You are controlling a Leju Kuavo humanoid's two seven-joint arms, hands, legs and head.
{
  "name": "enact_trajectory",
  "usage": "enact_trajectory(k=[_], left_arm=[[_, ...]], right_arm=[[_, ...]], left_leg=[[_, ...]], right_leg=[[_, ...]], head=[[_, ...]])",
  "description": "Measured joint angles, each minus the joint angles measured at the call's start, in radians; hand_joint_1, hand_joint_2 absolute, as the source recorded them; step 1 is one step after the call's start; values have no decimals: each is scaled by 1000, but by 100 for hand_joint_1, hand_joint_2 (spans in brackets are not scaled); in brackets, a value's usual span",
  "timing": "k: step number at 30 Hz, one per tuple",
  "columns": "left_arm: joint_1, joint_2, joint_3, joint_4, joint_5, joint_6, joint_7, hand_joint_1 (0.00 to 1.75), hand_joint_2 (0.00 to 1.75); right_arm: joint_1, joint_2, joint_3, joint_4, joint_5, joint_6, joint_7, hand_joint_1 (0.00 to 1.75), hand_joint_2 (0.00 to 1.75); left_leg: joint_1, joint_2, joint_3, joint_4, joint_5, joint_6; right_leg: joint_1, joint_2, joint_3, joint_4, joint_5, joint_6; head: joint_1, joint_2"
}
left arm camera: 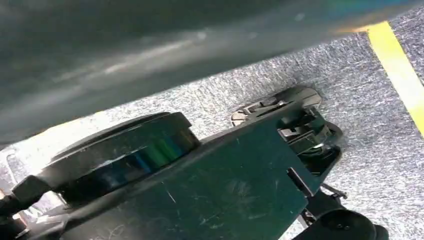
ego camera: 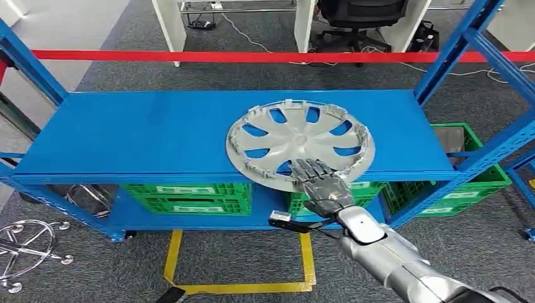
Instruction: Take the parts from the cabinet and place them on the table.
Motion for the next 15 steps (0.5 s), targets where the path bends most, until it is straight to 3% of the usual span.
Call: enact_trajectory(k=[15], left_arm=[[1, 1, -8, 0, 22, 1, -9, 0, 0]], right_arm=[[20, 8, -10, -75, -14, -21, -22, 175, 175]], left_leg=[[0, 0, 0, 0, 0, 0]], right_leg=[[0, 0, 0, 0, 0, 0]], head=[[0, 0]])
